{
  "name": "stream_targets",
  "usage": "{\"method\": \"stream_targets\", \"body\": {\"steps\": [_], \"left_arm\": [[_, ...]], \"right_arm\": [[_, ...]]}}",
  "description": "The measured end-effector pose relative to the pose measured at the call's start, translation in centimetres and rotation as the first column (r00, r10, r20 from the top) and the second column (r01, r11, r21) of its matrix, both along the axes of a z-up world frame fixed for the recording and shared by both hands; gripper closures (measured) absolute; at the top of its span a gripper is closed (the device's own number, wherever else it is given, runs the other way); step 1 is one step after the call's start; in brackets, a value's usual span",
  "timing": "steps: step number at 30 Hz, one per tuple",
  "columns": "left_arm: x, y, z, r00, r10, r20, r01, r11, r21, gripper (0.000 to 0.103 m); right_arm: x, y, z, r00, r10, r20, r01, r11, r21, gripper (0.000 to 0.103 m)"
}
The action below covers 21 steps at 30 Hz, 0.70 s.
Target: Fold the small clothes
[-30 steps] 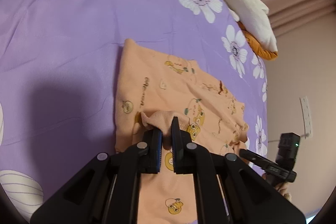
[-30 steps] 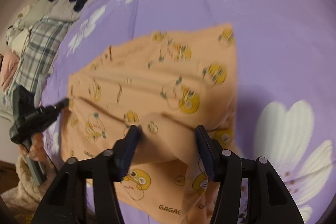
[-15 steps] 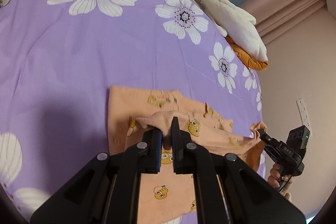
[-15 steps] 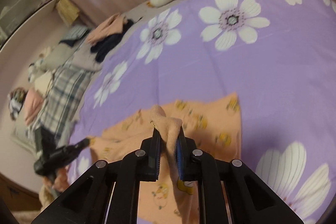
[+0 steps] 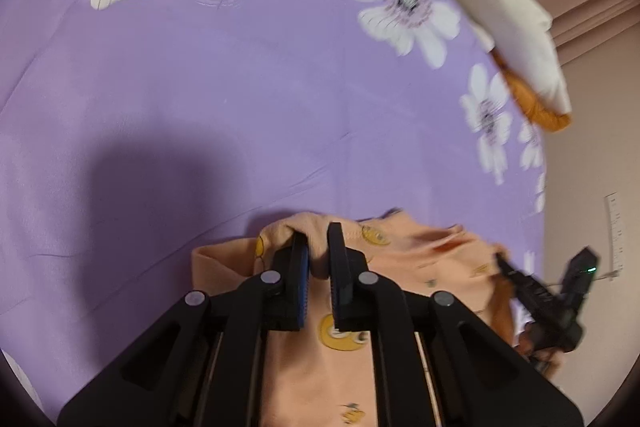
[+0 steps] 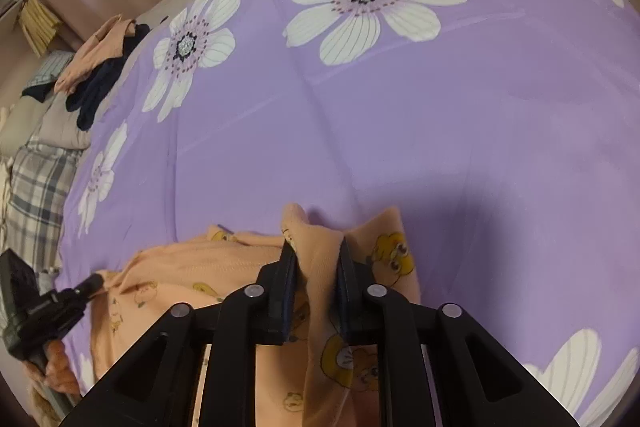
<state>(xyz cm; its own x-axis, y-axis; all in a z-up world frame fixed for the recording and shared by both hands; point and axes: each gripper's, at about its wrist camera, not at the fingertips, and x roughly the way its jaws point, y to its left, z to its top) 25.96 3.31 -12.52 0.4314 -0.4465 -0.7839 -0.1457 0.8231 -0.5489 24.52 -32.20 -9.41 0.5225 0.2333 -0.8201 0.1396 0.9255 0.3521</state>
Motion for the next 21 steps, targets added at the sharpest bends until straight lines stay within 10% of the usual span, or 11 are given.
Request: {"method": "stream_targets", "body": {"steps": [3,7,21], "left_arm": [[-0.6,0.7,0.1,1.0,0.002,0.014,-0.002,1.0,-0.02,0.091],[-2.1,2.4,2.3,0.996,0.06,0.062,-0.062,0.997,0.035,0.051],[-12.9,1.5,1.6,1.0,-0.008,-0.01,0.008,0.998,0.059,0.041]], "right_arm": [[-0.3,-0.7,0.9,0.998,-0.054,0.037,0.057,0.995,-0.087,0.06],[-1.8,-2.6,2.5,0.992,-0.101,0.073,0.108,0.989,-0.1,0.057],[-12.1,-0.6,1.9,1.0,-0.004,0.02,0.005,0.999,-0.043,0.057]]}}
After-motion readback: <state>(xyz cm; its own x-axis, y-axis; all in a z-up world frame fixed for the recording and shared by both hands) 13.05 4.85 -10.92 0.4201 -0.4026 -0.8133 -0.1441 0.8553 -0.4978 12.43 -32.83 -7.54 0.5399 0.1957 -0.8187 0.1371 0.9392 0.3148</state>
